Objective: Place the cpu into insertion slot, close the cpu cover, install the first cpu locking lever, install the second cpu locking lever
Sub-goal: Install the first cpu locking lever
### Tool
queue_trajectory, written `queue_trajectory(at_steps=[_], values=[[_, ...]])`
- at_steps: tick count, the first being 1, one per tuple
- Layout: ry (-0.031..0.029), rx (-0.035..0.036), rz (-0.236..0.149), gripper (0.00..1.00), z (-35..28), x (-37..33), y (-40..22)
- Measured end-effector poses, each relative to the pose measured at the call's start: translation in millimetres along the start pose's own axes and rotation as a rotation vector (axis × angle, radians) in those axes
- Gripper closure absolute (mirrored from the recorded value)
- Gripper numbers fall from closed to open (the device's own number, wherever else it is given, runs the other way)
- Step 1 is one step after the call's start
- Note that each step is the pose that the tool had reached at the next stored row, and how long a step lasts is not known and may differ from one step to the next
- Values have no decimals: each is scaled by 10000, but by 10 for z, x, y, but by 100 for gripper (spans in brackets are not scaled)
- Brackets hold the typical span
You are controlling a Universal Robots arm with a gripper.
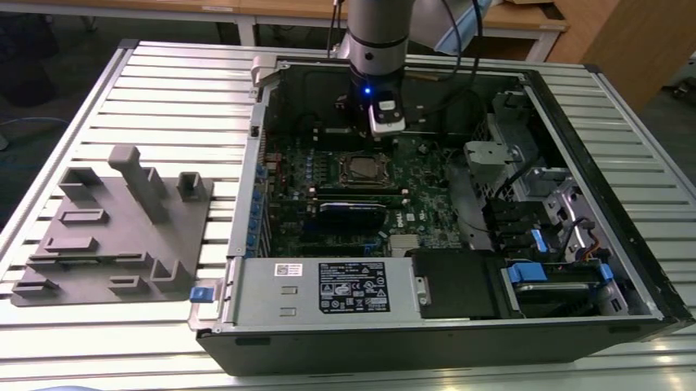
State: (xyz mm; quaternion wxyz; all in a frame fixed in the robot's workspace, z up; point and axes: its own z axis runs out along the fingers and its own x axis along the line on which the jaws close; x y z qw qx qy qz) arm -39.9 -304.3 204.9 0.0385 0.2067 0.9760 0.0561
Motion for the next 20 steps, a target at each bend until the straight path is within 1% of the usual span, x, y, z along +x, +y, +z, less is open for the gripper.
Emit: queue_trajectory(at_steps=[4, 5, 7, 8, 13, 18, 20], values=[[-23, -10, -3, 89, 0, 5, 5], [-45, -20, -4, 89, 0, 7, 4], [-127, -56, -13, 89, 0, 12, 1], [-153, -68, -16, 89, 0, 15, 1], [-161, -71, -17, 89, -1, 16, 0], [-212, -88, -22, 89, -1, 36, -6], [-246, -97, -25, 89, -1, 47, -11]])
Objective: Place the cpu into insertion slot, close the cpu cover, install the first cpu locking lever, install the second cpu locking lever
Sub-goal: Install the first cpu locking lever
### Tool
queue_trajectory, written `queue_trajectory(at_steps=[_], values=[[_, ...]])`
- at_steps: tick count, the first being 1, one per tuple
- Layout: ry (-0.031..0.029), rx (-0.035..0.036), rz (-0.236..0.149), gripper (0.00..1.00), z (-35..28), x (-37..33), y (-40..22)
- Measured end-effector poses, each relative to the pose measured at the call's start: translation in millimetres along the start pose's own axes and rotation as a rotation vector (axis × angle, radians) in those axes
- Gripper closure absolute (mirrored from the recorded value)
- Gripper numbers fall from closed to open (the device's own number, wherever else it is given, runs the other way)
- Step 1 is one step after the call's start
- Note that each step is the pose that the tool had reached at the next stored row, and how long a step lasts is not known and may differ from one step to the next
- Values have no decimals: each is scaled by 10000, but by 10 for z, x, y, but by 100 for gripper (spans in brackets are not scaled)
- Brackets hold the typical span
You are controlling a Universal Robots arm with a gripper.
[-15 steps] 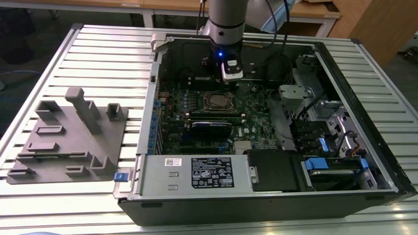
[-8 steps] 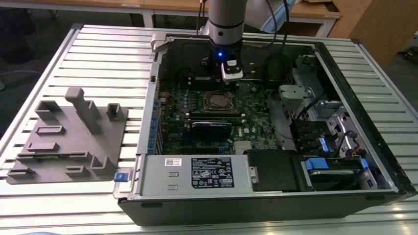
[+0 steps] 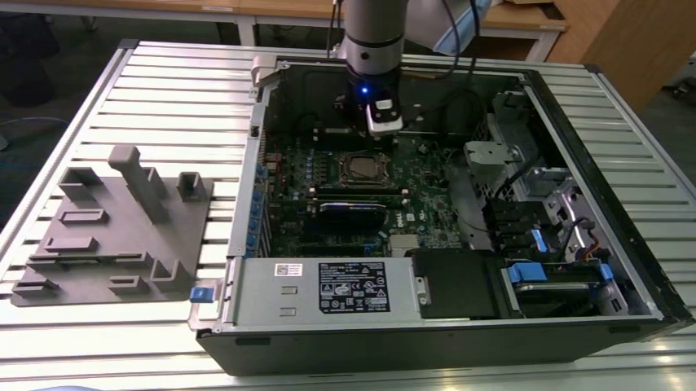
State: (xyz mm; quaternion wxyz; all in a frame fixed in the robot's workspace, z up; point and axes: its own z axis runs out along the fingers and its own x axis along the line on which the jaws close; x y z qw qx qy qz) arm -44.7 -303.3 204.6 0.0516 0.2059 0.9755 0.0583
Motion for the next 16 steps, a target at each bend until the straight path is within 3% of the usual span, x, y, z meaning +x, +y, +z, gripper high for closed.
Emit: queue_trajectory(at_steps=[7, 10, 16], values=[[-133, 62, -25, 89, 27, 28, -16], [-156, 114, -31, 89, 35, 32, -10], [-178, 139, 69, 89, 38, 44, 16]])
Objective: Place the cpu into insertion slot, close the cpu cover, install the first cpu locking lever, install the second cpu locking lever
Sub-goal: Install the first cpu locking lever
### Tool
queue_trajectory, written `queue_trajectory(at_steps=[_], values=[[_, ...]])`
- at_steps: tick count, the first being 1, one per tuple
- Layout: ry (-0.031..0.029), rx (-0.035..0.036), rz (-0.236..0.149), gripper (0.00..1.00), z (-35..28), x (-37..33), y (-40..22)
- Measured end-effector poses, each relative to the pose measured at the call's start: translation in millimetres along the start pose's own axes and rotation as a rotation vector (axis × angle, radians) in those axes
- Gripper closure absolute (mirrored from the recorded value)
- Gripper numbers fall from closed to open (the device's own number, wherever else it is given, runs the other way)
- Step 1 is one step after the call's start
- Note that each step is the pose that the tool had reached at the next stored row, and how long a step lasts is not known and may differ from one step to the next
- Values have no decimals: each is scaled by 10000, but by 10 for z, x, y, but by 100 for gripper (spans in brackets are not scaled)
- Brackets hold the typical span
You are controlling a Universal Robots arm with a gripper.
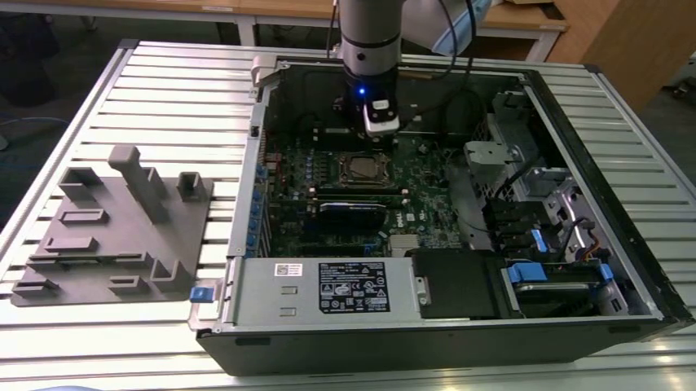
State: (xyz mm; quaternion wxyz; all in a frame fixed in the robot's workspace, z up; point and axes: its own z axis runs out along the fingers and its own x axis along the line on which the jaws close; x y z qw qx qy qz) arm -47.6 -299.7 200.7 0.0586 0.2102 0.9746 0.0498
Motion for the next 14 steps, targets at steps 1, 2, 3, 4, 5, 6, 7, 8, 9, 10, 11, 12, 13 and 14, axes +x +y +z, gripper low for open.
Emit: queue_trajectory(at_steps=[1, 2, 3, 4, 5, 6, 7, 8, 9, 10, 11, 12, 13, 14], values=[[-6, 6, 33, 89, 1, 4, 9], [-13, 15, 61, 89, 2, 7, 16], [-17, 21, 86, 89, 2, 9, 20], [-20, 24, 97, 89, 2, 9, 20], [-22, 28, 99, 89, 2, 9, 20], [-31, 35, 101, 89, 2, 10, 20], [-53, 51, 97, 89, 2, 12, 20], [-97, 72, 88, 89, 3, 14, 19], [-161, 95, 78, 89, 3, 20, 16], [-225, 114, 69, 89, 3, 25, 13], [-271, 129, 62, 89, 4, 30, 11], [-286, 135, 59, 89, 3, 31, 11], [-288, 140, 58, 89, 2, 31, 10], [-289, 140, 58, 89, 3, 31, 11]])
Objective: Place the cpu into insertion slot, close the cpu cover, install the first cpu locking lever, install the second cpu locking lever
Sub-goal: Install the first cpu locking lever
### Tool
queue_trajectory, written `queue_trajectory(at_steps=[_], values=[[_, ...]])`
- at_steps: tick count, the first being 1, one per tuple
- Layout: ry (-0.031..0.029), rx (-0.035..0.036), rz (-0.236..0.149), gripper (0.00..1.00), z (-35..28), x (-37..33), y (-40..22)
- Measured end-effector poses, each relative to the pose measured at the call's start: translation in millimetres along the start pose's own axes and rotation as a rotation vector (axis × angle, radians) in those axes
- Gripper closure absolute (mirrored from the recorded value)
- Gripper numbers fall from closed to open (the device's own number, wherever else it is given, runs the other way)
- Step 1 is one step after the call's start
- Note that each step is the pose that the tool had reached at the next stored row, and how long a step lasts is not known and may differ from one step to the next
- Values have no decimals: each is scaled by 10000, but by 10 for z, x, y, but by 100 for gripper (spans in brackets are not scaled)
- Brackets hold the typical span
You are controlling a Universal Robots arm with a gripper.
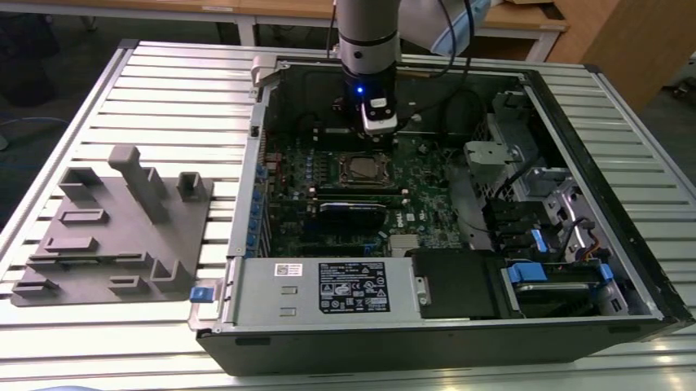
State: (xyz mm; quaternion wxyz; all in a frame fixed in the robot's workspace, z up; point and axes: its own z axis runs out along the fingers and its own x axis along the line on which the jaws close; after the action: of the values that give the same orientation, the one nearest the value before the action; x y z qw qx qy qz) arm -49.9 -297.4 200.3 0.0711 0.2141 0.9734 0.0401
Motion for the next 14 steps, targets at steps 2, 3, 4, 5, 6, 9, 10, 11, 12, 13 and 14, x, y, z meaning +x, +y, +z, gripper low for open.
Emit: queue_trajectory(at_steps=[2, 3, 4, 5, 6, 9, 10, 11, 12, 13, 14], values=[[-144, 198, -39, 89, 2, 3, 2], [-283, 392, -78, 89, 4, 5, 3], [-283, 392, -78, 89, 4, 5, 3], [-283, 392, -78, 89, 4, 5, 3], [-282, 392, -76, 89, 4, 5, 3], [-285, 397, -49, 89, 5, 0, 7], [-284, 398, -39, 89, 6, -2, 8], [-283, 400, -30, 89, 5, -4, 8], [-282, 403, -24, 89, 4, -4, 9], [-279, 406, -20, 89, 1, -4, 10], [-277, 406, -16, 89, -2, -5, 10]])
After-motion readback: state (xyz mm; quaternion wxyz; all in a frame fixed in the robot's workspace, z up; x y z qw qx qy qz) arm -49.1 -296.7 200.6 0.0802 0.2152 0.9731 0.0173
